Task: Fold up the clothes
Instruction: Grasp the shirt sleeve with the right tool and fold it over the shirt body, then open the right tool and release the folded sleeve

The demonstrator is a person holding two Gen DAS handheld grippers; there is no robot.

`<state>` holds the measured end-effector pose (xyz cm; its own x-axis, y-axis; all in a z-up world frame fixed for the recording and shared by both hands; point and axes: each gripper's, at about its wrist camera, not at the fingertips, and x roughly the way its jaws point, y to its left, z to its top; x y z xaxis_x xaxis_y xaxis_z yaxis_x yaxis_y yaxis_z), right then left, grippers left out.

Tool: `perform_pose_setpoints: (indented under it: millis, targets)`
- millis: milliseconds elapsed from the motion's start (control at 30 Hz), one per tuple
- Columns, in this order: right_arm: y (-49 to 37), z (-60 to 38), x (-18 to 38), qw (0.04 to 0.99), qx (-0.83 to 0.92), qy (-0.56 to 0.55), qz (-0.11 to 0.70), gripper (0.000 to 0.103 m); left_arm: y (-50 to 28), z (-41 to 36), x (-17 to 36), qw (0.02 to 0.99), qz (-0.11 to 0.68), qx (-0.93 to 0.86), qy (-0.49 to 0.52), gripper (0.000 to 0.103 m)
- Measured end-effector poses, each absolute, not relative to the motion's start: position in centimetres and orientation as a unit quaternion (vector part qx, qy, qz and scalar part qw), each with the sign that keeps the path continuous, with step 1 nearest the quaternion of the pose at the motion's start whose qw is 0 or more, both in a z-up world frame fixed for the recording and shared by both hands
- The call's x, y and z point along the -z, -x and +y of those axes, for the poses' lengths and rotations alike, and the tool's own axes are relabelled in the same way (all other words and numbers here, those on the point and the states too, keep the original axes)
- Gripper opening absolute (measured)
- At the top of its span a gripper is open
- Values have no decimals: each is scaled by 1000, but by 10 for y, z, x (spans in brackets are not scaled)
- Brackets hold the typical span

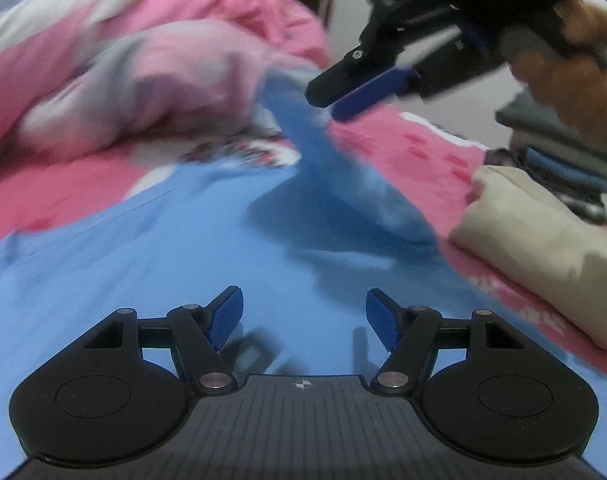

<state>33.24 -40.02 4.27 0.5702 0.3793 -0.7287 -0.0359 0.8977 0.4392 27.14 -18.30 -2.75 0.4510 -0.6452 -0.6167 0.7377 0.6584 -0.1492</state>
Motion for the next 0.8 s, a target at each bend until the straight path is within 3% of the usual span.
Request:
perform_pose_setpoints:
  millis: [200,567,800]
  targets:
    - [-288,-425,-38,885,-109,-282,353,43,-273,-143,22,860,324,390,-54,69]
    - [-291,-463,27,875,14,-282,393,43,-286,-149,46,870,322,373,-12,70]
    - [-269,-441,32,882,-91,-261,382,41,-296,-135,50,868,335,366,36,70]
